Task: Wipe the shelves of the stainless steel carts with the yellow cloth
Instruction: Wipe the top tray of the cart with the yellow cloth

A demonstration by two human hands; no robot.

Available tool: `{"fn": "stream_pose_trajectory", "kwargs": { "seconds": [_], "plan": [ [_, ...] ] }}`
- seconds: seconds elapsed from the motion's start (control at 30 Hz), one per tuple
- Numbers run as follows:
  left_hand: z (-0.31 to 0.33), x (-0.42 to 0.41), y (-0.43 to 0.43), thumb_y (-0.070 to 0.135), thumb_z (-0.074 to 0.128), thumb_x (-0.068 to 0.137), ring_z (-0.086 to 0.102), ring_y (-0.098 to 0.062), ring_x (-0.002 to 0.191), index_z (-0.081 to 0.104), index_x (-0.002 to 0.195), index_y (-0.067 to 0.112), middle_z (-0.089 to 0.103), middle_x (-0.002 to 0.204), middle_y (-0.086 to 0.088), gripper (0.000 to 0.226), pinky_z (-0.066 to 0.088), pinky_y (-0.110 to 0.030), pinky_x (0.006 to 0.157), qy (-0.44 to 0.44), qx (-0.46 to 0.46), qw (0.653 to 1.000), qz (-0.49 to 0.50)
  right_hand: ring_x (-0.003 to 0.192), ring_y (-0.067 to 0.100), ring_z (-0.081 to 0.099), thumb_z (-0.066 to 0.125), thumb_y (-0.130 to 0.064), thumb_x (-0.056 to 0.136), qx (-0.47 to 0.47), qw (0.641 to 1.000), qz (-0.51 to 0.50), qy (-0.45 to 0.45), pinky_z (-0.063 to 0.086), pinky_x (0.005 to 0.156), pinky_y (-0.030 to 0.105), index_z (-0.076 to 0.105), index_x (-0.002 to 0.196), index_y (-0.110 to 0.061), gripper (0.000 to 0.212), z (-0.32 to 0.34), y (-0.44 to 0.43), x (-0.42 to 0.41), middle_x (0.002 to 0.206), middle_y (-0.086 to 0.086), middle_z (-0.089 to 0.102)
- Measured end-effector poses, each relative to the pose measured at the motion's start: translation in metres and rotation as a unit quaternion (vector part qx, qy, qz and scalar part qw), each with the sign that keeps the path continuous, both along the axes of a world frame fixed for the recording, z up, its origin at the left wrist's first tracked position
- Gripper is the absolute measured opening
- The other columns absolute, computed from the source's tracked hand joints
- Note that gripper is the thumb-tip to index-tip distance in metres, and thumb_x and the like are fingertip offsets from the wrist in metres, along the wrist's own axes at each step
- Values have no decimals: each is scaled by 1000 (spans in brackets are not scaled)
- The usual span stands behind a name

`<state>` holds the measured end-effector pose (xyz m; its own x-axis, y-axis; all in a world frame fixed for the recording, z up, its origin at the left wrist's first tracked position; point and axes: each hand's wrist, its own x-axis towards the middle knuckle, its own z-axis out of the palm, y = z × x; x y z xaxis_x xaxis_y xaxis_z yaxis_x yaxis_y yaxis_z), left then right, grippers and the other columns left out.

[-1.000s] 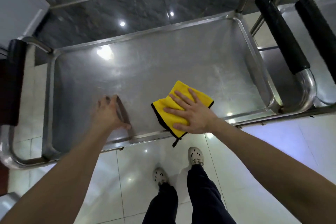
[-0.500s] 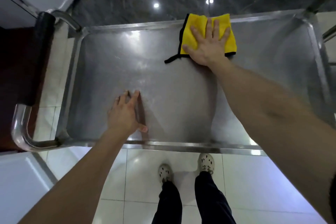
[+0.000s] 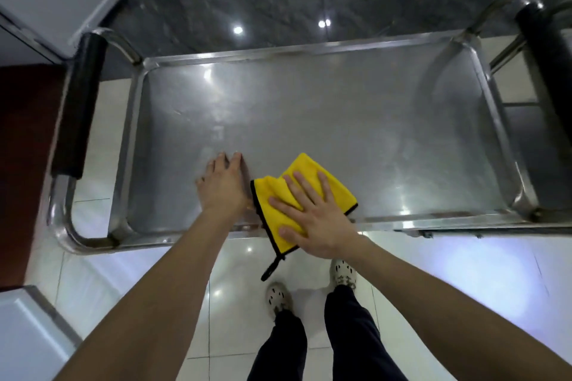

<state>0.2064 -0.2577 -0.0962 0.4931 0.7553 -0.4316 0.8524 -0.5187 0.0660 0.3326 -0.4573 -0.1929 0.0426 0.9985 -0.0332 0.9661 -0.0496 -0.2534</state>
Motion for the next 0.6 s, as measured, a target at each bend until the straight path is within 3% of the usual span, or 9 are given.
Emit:
{"fn": "stream_pose_trajectory", "kwargs": {
  "seconds": [0.07, 0.13, 0.2, 0.23, 0.3, 0.43, 0.5, 0.6],
  "plan": [
    [3, -9, -11, 41, 81, 82, 42, -38, 147, 39, 159, 25, 46, 156, -13, 89, 41, -50, 115, -16, 23, 999, -16, 167, 32, -6, 30, -70, 109, -33, 999, -12, -1, 0, 126, 74, 19, 170, -42, 68, 12, -11, -14, 181, 7, 3],
    [0, -19, -26, 34, 58, 91, 53, -38, 135, 55, 146, 21, 59, 142, -13, 57, 41, -47, 109, -76, 17, 997, -26, 167, 25, 2, 30, -64, 111, -36, 995, -60, 68, 1, 129, 67, 25, 169, -42, 62, 29, -9, -17, 180, 4, 16],
    [-5, -26, -39, 26, 45, 96, 58, -39, 130, 61, 144, 17, 66, 138, -14, 52, 43, -47, 110, -145, -35, 989, -21, 162, 22, 26, 42, -48, 113, 20, 974, -172, 147, 22, 127, 59, 41, 164, -33, 53, 46, 5, -8, 170, 1, 40],
    [-8, -26, -41, 23, 47, 101, 58, -39, 132, 60, 148, 14, 66, 141, -14, 49, 44, -48, 112, -163, -59, 985, -17, 157, 23, 35, 48, -38, 112, 48, 959, -237, 147, 32, 122, 57, 46, 161, -29, 51, 52, 13, 1, 165, 1, 46],
    [-16, -22, -42, 30, 59, 106, 56, -37, 133, 58, 147, 11, 64, 142, -15, 45, 44, -48, 112, -181, -78, 980, -19, 152, 27, 39, 51, -23, 107, 17, 944, -306, 125, 39, 116, 55, 40, 164, -26, 58, 60, 30, 16, 163, 1, 47],
    [-26, -15, -43, 48, 67, 101, 57, -37, 124, 67, 133, 12, 59, 129, -15, 49, 50, -47, 105, -148, -85, 985, -22, 145, 36, 44, 54, -16, 100, -119, 946, -284, 105, 39, 116, 48, 29, 168, -25, 73, 61, 50, 25, 156, 10, 51],
    [-28, -20, -46, 41, 71, 97, 58, -36, 120, 69, 121, 12, 60, 123, -14, 38, 51, -46, 100, -186, -88, 979, -1, 144, 37, 45, 56, -18, 99, -125, 934, -316, 112, 40, 115, 47, 39, 163, -18, 66, 60, 50, 23, 153, 14, 53],
    [-29, -39, -50, 29, 75, 93, 64, -34, 102, 65, 97, 17, 66, 101, -8, 16, 53, -41, 82, -261, -128, 956, 45, 129, 38, 57, 59, -18, 96, -99, 925, -350, 114, 47, 106, 45, 60, 141, -16, 44, 67, 34, 17, 137, 13, 62]
  ]
}}
